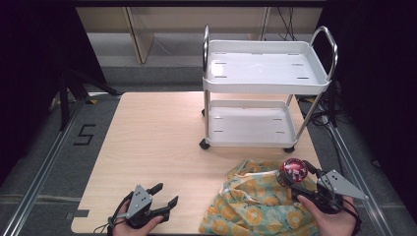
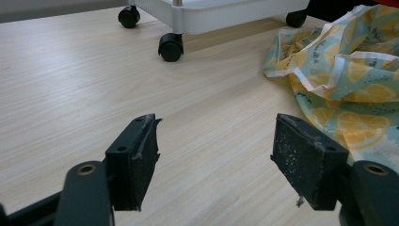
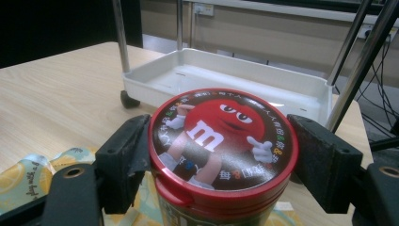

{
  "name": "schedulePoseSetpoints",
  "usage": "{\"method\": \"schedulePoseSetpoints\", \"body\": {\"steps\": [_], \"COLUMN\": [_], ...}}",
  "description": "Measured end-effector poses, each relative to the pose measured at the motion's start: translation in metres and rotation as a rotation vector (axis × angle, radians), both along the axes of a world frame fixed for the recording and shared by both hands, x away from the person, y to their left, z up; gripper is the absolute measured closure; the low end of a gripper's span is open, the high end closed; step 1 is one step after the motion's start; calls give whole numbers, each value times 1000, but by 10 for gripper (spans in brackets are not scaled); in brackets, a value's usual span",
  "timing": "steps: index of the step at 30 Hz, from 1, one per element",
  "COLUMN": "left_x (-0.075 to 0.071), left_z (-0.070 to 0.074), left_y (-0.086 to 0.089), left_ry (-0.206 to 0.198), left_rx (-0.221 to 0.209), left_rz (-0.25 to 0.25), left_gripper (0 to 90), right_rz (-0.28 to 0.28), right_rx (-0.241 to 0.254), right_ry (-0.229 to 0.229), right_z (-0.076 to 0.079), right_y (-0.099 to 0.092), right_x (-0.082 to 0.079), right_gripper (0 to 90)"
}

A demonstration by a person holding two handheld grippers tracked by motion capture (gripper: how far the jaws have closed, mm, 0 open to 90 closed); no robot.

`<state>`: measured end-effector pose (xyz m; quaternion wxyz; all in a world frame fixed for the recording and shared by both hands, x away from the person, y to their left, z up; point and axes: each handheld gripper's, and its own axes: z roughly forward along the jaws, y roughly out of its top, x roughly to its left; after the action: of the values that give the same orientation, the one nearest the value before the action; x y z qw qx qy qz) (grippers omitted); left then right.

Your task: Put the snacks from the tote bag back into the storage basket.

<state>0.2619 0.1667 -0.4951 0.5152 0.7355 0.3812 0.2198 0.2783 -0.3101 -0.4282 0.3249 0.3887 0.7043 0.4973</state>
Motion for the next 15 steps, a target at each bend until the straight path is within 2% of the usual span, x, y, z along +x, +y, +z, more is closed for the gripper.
{"method": "schedulePoseSetpoints", "body": {"steps": [2, 3, 4, 5, 6, 7, 9, 11, 12, 13, 14, 15], "left_x": [-1, -1, -2, -2, -2, -1, 0, 0, 0, 0, 0, -1], "left_z": [1, 1, 0, 0, 0, 0, 0, 0, 0, 0, -1, 0], "left_y": [0, 0, -1, -1, -1, -1, 0, -1, -1, -1, -1, -1], "left_ry": [4, 3, 18, 18, 18, 11, 1, 1, 0, 0, 6, 15], "left_rx": [6, 6, -12, -12, -10, -1, -1, -9, -9, -9, -18, -7], "left_rz": [5, 5, 21, 20, 20, 15, -1, 0, -1, 0, 7, 17], "left_gripper": [311, 311, 311, 311, 311, 311, 311, 311, 311, 311, 311, 311], "right_rz": [-20, -11, -19, 2, -2, -1, -8, -2, -19, -11, -6, 0], "right_rx": [25, 27, 44, 7, 22, 13, 25, 19, 22, 36, 20, 9], "right_ry": [-3, 8, 15, 2, 1, 2, 7, -1, -2, -18, -20, -8], "right_z": [2, 3, 3, 4, 4, 5, 5, 6, 7, 7, 9, 9], "right_y": [3, 3, 5, 3, 4, 4, 6, 7, 8, 10, 9, 8], "right_x": [1, 1, 1, 2, 3, 3, 3, 5, 6, 8, 8, 7], "right_gripper": [263, 263, 264, 263, 263, 264, 264, 263, 264, 263, 263, 263]}}
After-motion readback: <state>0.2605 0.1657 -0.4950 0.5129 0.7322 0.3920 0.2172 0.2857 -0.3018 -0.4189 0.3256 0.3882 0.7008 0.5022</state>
